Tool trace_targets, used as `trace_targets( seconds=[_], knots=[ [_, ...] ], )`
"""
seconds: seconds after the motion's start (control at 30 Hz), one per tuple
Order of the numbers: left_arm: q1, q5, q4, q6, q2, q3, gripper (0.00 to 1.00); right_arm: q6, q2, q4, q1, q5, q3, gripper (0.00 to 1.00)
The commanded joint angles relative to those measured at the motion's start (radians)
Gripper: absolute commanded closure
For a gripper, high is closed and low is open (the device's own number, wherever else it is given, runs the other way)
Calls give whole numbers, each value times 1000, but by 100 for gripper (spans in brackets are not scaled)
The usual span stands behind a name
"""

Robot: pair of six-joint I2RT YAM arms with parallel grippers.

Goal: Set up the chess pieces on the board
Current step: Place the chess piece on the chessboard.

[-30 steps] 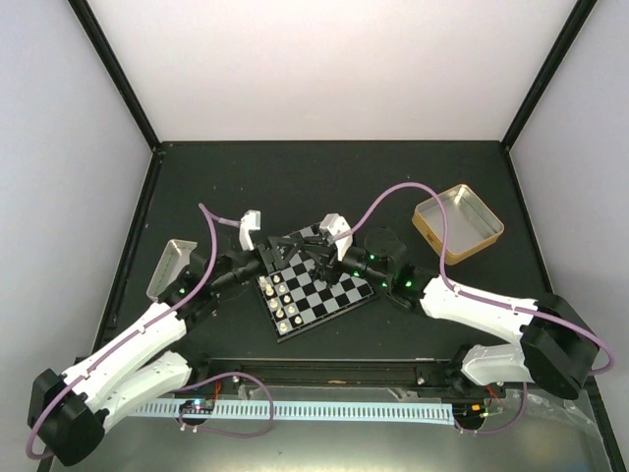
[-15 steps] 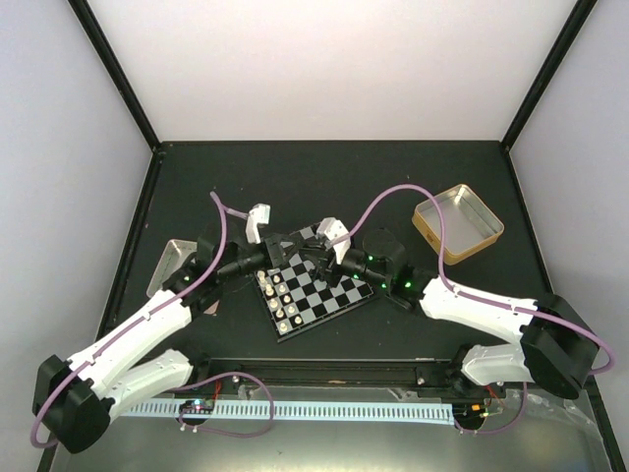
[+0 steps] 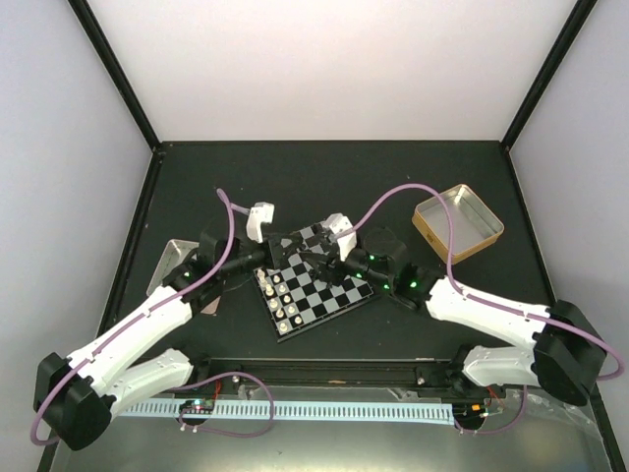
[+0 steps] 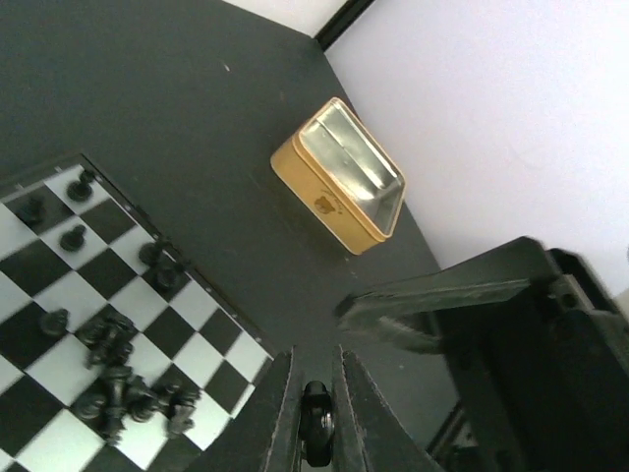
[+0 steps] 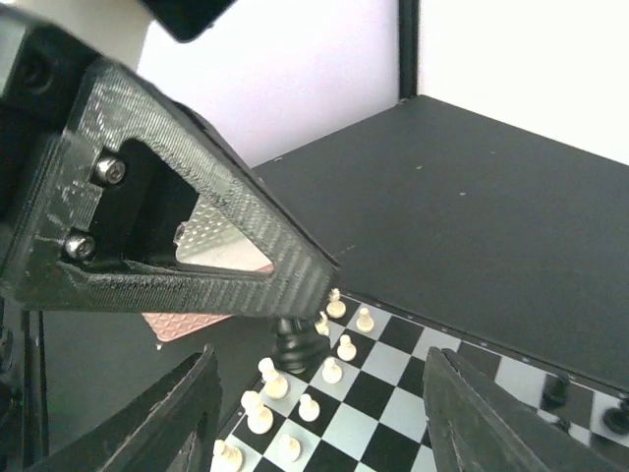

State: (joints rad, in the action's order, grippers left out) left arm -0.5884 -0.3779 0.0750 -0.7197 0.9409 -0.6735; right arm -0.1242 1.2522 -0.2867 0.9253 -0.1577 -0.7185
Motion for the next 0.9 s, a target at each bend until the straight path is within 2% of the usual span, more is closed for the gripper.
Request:
trace_targets(
  seconds=[0.0,0.17,0.27,0.37,0.53,0.73,0.87],
  knots=[
    [1,124,77,225,8,-64,99,-107,-90,96,1,141,-21,43],
    [0,135,63,416,99,-87,98,-230,-143,241,-10,329,-11,43],
    [-2,109,77,491,210,-160,98,-389,-146,428,-59,462,-47,43],
    [-4,103,115,529,362,-258,99,-481,-166,514,-154,399,-27,43],
    [-8,70,153,590,576,-420,98,-543,-230,494,-285,288,67,43],
    [-9,94,213,609,765,-583,98,-531,-270,510,-322,288,113,43],
    [-10,128,223,598,848,-635,98,-527,-283,499,-333,285,136,43]
  ],
)
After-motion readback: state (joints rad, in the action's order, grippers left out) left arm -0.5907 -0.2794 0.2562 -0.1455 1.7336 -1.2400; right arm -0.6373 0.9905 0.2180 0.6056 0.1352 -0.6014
